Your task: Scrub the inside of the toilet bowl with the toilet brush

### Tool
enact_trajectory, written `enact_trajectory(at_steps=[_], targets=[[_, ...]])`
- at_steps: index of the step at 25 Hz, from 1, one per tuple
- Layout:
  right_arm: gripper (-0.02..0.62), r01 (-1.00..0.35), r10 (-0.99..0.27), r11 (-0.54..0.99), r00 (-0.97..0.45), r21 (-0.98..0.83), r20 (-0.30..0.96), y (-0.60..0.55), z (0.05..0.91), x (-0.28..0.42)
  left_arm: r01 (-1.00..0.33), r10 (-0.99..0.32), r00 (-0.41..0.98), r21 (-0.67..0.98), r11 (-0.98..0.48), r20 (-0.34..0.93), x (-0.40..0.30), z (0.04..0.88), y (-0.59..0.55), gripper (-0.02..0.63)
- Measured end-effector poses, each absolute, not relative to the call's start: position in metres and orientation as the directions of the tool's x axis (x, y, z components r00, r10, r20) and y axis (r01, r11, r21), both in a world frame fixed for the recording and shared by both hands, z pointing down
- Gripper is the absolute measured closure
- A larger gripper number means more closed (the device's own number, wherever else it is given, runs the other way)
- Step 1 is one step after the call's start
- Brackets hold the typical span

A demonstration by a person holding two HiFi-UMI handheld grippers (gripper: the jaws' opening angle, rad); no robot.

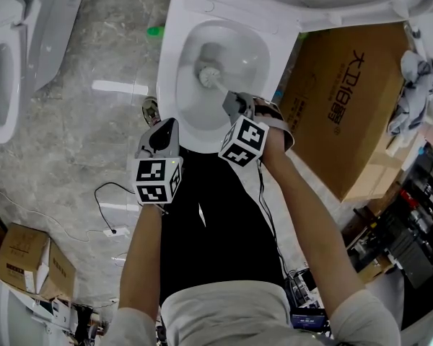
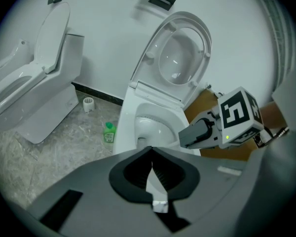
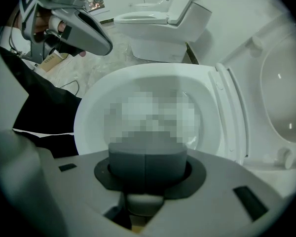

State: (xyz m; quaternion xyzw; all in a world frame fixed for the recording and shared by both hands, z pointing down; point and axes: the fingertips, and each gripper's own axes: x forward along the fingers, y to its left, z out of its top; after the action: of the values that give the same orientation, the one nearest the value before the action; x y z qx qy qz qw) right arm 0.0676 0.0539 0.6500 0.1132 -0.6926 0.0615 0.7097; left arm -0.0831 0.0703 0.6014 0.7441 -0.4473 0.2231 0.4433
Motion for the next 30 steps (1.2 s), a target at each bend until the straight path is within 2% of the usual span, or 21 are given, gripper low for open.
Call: enact_trajectory(at_steps=[9, 13, 30], targets=[[0.448, -0.318, -0.066, 0.947, -0.03, 0.054, 0.997, 0.051, 0.635, 0.036, -0.857, -0.454, 0.512, 0.467, -0.216, 0.729, -0.09, 0.603, 0.059, 0.597], [0.448, -0.31, -0.078, 0.949, -0.042, 0.061, 0.996, 0.041, 0.63, 0.026, -0.854, -0.449, 0.518, 0.468, -0.226, 0.728, -0.098, 0.602, 0.047, 0.597], [0.448, -0.408, -0.124, 0.908, -0.046, 0.095, 0.991, -0.05, 0.624, 0.043, -0.855, -0.456, 0.518, 0.457, -0.245, 0.724, -0.116, 0.599, 0.013, 0.597]])
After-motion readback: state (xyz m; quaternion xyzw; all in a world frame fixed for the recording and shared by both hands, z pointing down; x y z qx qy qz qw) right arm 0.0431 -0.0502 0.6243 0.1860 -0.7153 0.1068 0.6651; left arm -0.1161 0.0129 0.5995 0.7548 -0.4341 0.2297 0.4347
